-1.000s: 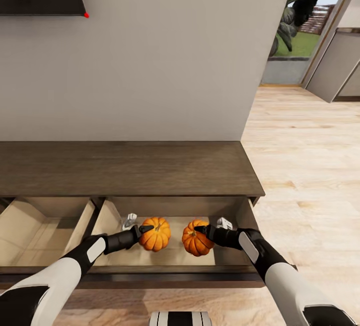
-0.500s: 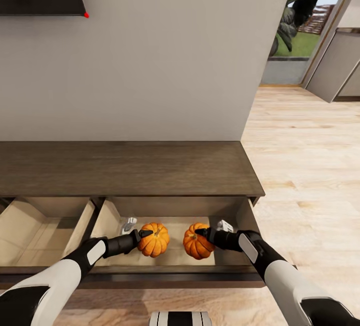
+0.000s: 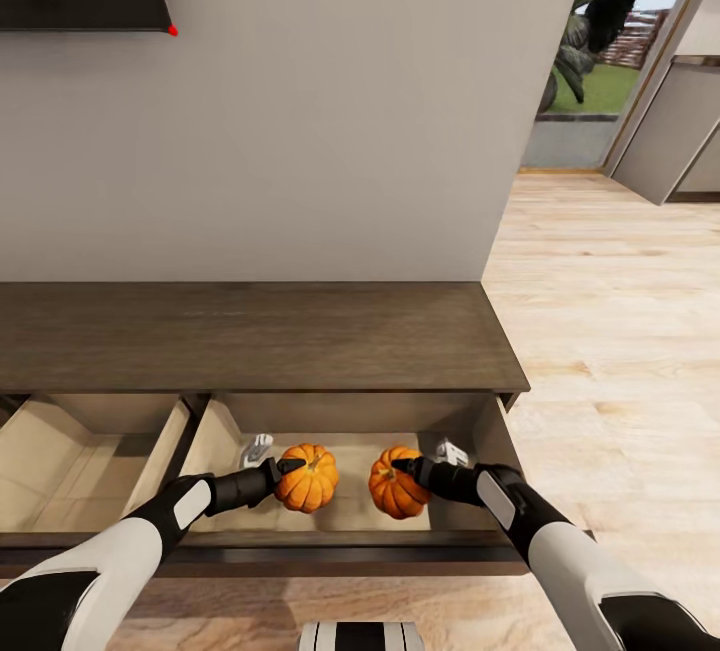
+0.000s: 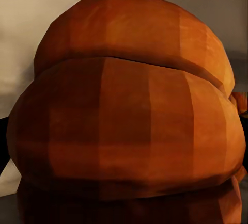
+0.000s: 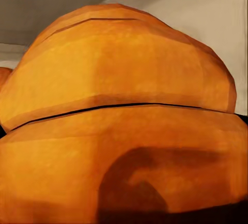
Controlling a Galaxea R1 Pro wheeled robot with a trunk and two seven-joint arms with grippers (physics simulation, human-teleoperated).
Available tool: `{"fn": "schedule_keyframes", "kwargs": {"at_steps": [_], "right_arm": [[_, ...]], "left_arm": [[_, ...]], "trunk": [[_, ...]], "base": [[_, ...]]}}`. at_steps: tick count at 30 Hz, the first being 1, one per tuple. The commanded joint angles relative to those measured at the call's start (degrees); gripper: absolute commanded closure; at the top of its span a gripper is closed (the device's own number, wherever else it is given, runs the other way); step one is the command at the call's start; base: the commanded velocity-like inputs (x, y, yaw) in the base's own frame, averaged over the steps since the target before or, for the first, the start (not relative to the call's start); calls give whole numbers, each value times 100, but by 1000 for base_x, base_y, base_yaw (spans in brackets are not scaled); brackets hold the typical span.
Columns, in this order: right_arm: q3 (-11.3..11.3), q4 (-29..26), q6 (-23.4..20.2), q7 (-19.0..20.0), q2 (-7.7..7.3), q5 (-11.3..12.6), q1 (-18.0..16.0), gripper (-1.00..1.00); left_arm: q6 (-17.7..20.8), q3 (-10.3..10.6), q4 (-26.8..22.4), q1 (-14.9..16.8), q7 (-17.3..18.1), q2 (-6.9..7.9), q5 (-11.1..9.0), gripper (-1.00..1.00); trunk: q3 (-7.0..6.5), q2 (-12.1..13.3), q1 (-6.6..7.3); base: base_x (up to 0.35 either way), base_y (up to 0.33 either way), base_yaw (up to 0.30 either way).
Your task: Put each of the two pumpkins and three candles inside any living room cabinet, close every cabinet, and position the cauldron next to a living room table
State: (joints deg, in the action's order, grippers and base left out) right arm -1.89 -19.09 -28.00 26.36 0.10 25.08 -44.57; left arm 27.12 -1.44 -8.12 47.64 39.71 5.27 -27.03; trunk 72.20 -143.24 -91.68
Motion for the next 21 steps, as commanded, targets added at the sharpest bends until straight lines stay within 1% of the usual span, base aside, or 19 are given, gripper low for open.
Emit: {"fn": "schedule_keyframes", "kwargs": {"at_steps": [1,9,10,13,14,21], "right_arm": [[5,18,-4,-14,0,11,0,100],[5,8,3,-8,-13,-3,-6,100],[1,-9,29,3,-15,-3,-7,100],[-4,-31,349,17,-11,-3,-8,100],[-8,-36,392,18,-7,-3,-8,100],[-5,-37,428,13,-8,-3,-8,100]], "left_arm": [[2,-5,-6,2,10,0,-3,100],[-61,-5,-83,2,88,9,-12,100],[-60,-5,-84,1,89,9,-12,100],[-58,-5,-84,1,89,9,-12,100],[-57,-5,-84,2,89,9,-12,100],[-57,-5,-84,5,89,9,-12,100]], "trunk": [[0,0,0],[0,0,0],[0,0,0],[0,0,0],[0,0,0],[15,0,0]], "base": [[0,0,0],[0,0,0],[0,0,0],[0,0,0],[0,0,0],[0,0,0]]}}
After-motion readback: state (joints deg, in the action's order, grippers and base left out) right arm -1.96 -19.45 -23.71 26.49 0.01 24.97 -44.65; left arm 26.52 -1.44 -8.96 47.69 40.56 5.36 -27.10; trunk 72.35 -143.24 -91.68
